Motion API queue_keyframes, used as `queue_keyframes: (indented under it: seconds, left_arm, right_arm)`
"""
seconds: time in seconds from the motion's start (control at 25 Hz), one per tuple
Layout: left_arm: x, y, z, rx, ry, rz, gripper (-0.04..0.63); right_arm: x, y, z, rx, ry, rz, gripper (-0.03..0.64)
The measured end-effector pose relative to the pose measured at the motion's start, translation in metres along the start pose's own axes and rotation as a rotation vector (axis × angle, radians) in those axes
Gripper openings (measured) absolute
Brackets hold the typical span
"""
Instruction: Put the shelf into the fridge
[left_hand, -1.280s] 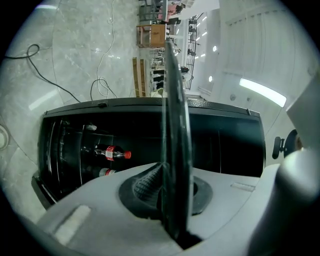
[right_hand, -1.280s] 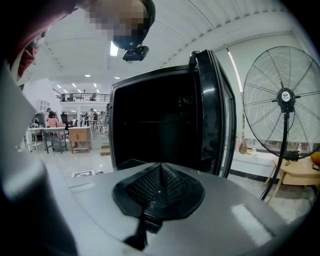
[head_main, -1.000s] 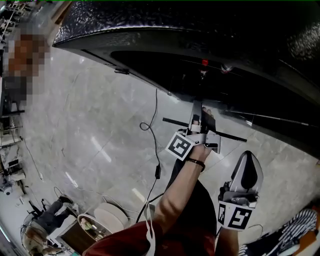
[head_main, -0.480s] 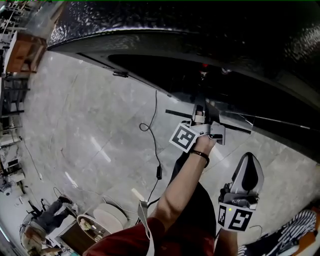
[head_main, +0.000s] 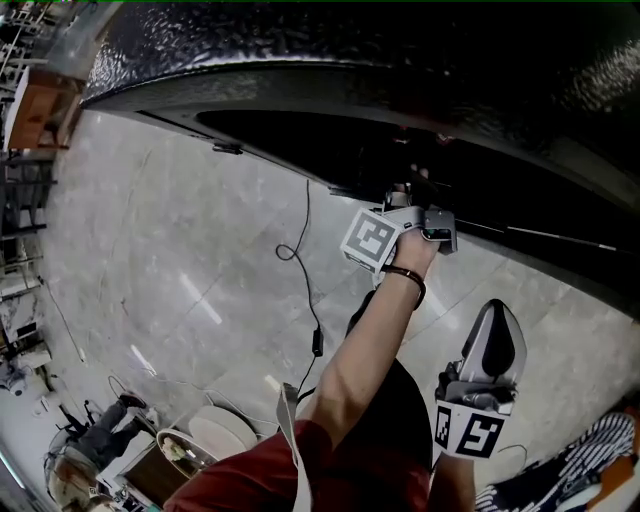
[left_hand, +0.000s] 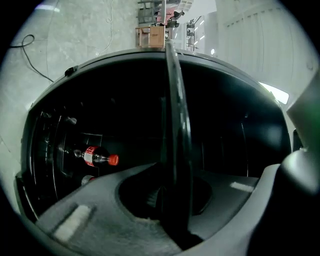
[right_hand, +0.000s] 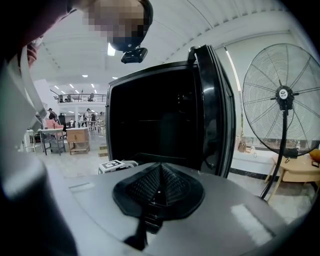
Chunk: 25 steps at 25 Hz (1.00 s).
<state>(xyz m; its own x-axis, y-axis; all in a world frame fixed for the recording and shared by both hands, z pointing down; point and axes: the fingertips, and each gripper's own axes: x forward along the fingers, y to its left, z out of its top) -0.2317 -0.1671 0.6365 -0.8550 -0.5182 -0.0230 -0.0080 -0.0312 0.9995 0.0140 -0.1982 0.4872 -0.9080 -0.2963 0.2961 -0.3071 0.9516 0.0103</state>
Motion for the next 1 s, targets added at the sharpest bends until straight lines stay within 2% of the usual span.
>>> queue_keyframes:
  seconds: [0.24, 0.36, 0.72, 0.84, 0.88, 1.0]
  left_arm:
    - [0.002, 0.024, -0.001, 0.009, -0.006, 0.048, 0.025]
    - [0.009, 0.007, -0.004, 0.015, 0.000, 0.032, 0.029]
    - [0.031, 0.009, -0.004, 0.022, 0.019, 0.047, 0.052]
    - [0.029, 0.012, -0.004, 0.021, 0.038, 0.040, 0.152]
    - [0.026, 0.012, -0.002, 0.029, 0.044, 0.033, 0.163]
    - [0.024, 0.006, 0.001, 0.083, 0.065, 0.020, 0.248]
  right_arm:
    - [-0.012, 0.002, -0.007, 0.005, -0.003, 0.001, 0.000]
    - [-0.015, 0.003, -0.008, 0.003, -0.004, 0.005, 0.000]
    - [-0.010, -0.002, -0.003, 0.002, 0.000, -0.002, 0.000]
    - [-0.013, 0.000, -0.006, 0.004, -0.001, 0.002, 0.000]
    - [-0.014, 0.001, -0.007, 0.005, -0.001, 0.003, 0.000]
    - [-0.011, 0.003, -0.006, 0.007, -0.002, 0.007, 0.000]
